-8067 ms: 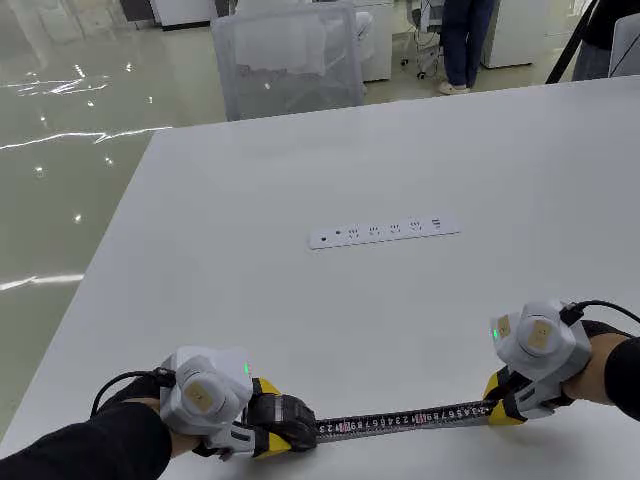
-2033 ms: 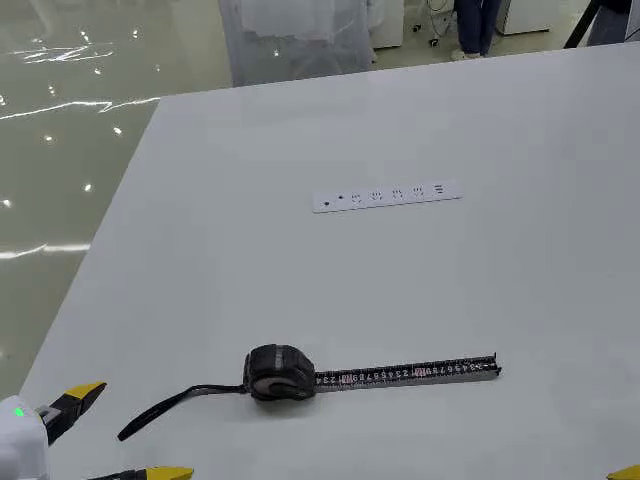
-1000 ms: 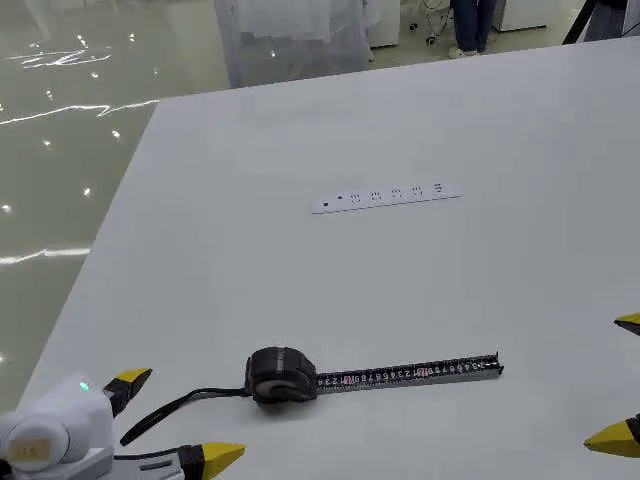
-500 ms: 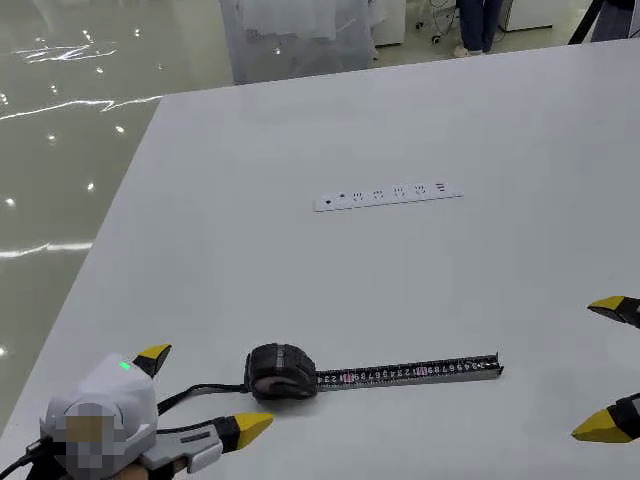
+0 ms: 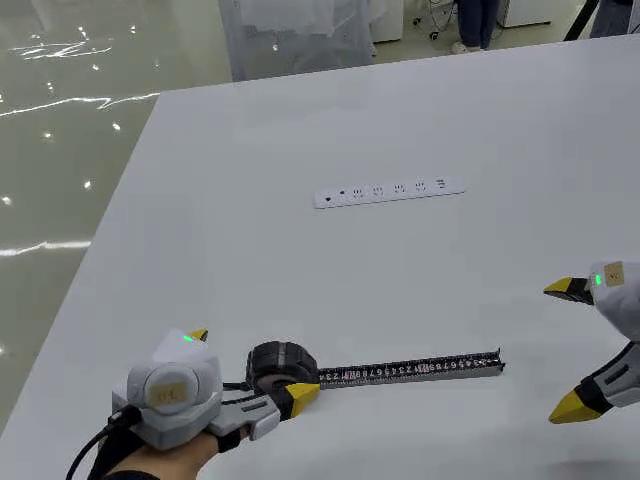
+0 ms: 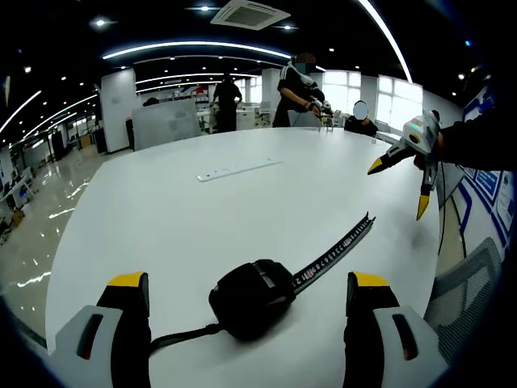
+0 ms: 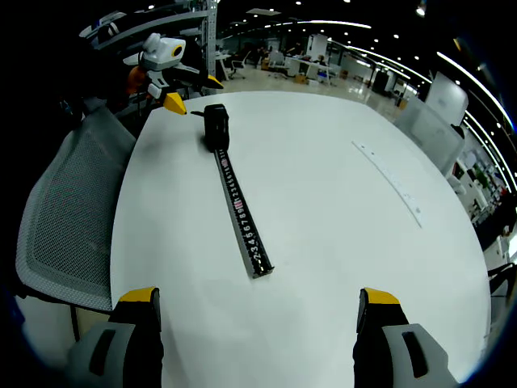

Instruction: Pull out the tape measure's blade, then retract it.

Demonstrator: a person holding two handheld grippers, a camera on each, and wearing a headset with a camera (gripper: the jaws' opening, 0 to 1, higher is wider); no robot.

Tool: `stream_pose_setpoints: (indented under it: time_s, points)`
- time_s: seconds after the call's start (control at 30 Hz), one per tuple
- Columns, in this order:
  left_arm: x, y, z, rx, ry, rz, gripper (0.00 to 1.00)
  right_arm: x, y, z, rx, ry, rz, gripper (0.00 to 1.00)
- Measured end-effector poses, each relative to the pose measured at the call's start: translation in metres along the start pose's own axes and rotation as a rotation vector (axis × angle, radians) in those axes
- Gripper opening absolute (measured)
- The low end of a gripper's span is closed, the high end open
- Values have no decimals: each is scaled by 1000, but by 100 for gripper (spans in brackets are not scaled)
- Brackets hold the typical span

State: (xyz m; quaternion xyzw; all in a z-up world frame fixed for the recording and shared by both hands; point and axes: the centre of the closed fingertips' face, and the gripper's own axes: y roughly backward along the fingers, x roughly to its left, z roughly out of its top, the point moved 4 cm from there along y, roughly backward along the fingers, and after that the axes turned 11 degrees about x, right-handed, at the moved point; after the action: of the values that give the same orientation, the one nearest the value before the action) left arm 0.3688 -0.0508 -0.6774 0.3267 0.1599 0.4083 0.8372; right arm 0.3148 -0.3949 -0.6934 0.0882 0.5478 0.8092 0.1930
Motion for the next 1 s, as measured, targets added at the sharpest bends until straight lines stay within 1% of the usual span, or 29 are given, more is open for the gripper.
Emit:
stream_pose_setpoints:
  time_s: [0.07, 0.1, 0.13, 0.2, 0.23, 0.27, 0.33, 0.43, 0.47, 0.5, 0.53, 0.57, 0.6, 0.67, 0.73, 0.8, 0.83, 0.87, 0.9, 0.93, 0.97, 1.0]
  points:
    - [0, -1, 2, -9, 14, 16, 99, -2, -2, 4, -1, 10, -2, 99]
    - [0, -2, 5, -33, 29, 34, 99, -3, -3, 6, -1, 14, 4, 99]
    - [-2, -3, 4, -29, 38, 30, 99, -4, -5, 7, -2, 14, 4, 99]
    - [-4, -4, 4, -35, 36, 70, 99, -6, -9, 11, -8, 17, 12, 99]
    - [-5, -5, 4, -38, 33, 78, 99, -7, -11, 12, -8, 22, 14, 99]
    - [-10, -6, 4, -42, 43, 75, 99, -8, -14, 14, -3, 36, 13, 99]
    - [-15, -8, 4, -50, 42, 82, 99, -9, -19, 16, 4, 50, 23, 99]
    - [-18, -12, 3, -52, 75, 89, 99, -10, -23, 18, 11, 64, 34, 99]
    - [-18, -10, 7, -83, 69, 105, 99, -10, -25, 20, 5, 75, 37, 99]
    - [-17, -10, 11, -104, 34, 124, 99, -10, -25, 19, 8, 79, 39, 96]
    - [-16, -9, 12, -114, 15, 141, 99, -11, -26, 20, 8, 87, 41, 95]
    - [-18, -11, 10, -111, 30, 125, 99, -11, -27, 20, 8, 90, 43, 95]
    - [-17, -14, 9, -105, 37, 123, 99, -11, -30, 19, 11, 88, 45, 96]
    - [-15, -17, 7, -94, 30, 127, 99, -13, -32, 18, 25, 104, 44, 94]
    - [-13, -20, 5, -85, 40, 126, 99, -14, -35, 17, 28, 99, 52, 93]
    - [-10, -21, 3, -80, 50, 137, 99, -14, -36, 17, 36, 106, 56, 91]
    - [-9, -21, 2, -78, 63, 134, 99, -13, -37, 17, 35, 108, 64, 88]
    - [-9, -22, 1, -74, 61, 136, 99, -13, -37, 19, 25, 124, 69, 85]
    - [-8, -23, -1, -69, 34, 150, 99, -12, -38, 20, 21, 145, 69, 81]
    - [-8, -23, -1, -78, -19, 159, 99, -12, -40, 17, 37, 149, 75, 79]
    - [-11, -25, -3, -78, -8, 151, 99, -11, -41, 17, 39, 178, 77, 75]
    - [-11, -26, -4, -74, 3, 145, 99, -10, -42, 17, 38, 184, 79, 70]
